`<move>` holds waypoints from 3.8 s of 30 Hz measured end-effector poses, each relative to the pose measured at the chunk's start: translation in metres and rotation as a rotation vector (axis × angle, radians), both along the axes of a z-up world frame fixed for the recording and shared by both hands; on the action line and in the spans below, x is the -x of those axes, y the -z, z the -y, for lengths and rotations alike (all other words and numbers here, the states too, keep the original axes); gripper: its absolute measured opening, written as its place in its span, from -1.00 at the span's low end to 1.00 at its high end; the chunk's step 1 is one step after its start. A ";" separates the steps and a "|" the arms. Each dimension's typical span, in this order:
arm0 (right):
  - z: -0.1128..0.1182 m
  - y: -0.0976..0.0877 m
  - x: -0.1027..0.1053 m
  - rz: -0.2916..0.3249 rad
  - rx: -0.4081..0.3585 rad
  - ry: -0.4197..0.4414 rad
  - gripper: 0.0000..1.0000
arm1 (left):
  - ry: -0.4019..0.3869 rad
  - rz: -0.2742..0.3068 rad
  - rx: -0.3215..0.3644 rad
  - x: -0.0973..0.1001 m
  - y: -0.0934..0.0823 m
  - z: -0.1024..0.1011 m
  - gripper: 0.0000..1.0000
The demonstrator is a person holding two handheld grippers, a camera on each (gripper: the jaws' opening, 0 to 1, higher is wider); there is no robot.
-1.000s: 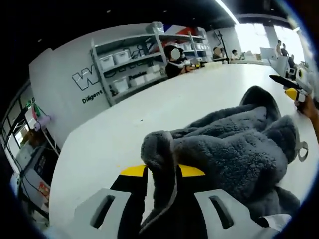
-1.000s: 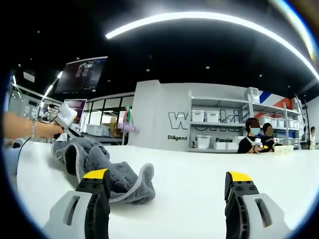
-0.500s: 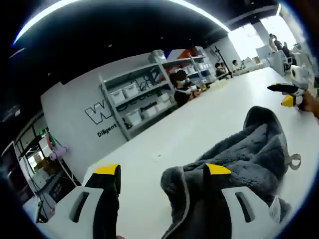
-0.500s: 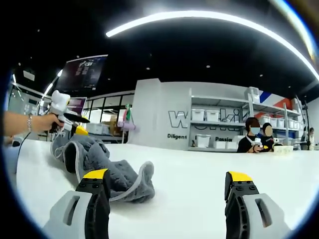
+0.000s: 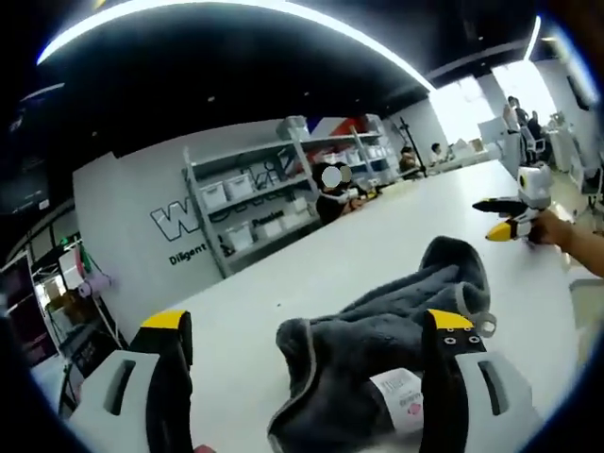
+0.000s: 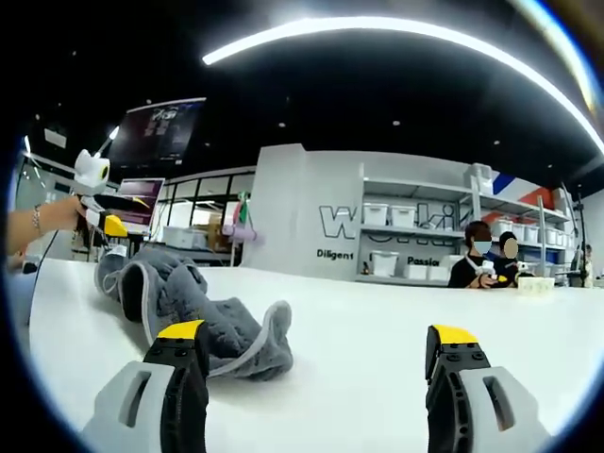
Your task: Fold the towel on the table until its edges align and the towel forms a compact rectangular stack.
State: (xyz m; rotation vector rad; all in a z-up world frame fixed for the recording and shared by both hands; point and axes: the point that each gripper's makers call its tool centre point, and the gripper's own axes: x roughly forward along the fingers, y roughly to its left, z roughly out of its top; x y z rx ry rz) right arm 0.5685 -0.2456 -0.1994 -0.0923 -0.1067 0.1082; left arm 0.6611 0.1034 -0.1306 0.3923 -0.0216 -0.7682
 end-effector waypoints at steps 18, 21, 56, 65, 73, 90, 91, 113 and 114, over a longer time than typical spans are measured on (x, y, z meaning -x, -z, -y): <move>-0.001 0.001 0.001 -0.001 0.001 0.000 0.93 | 0.081 0.155 -0.241 0.057 0.032 -0.012 0.77; -0.001 0.001 0.001 -0.003 0.002 0.000 0.93 | 0.092 0.173 -0.265 0.060 0.043 -0.011 0.58; -0.001 -0.006 0.001 0.029 -0.042 -0.012 0.99 | 0.120 0.117 -0.266 0.052 0.042 -0.002 -0.86; 0.001 -0.006 -0.001 0.025 -0.048 -0.003 0.99 | 0.052 0.144 -0.209 0.022 -0.008 -0.004 -0.89; 0.001 -0.006 0.000 0.025 -0.049 -0.004 0.99 | 0.030 0.190 -0.162 0.004 -0.059 0.004 -0.90; 0.000 -0.005 0.001 0.023 -0.048 -0.008 0.99 | -0.013 0.209 -0.195 0.022 -0.088 -0.039 -0.90; 0.000 -0.005 0.001 0.023 -0.048 -0.008 0.99 | -0.015 0.206 -0.192 0.023 -0.089 -0.042 -0.89; -0.001 -0.001 -0.002 0.003 -0.027 -0.009 0.99 | -0.101 0.109 -0.192 0.061 -0.037 -0.127 -0.87; -0.002 -0.001 -0.002 0.002 -0.026 -0.009 0.99 | -0.100 0.104 -0.184 0.062 -0.033 -0.127 -0.87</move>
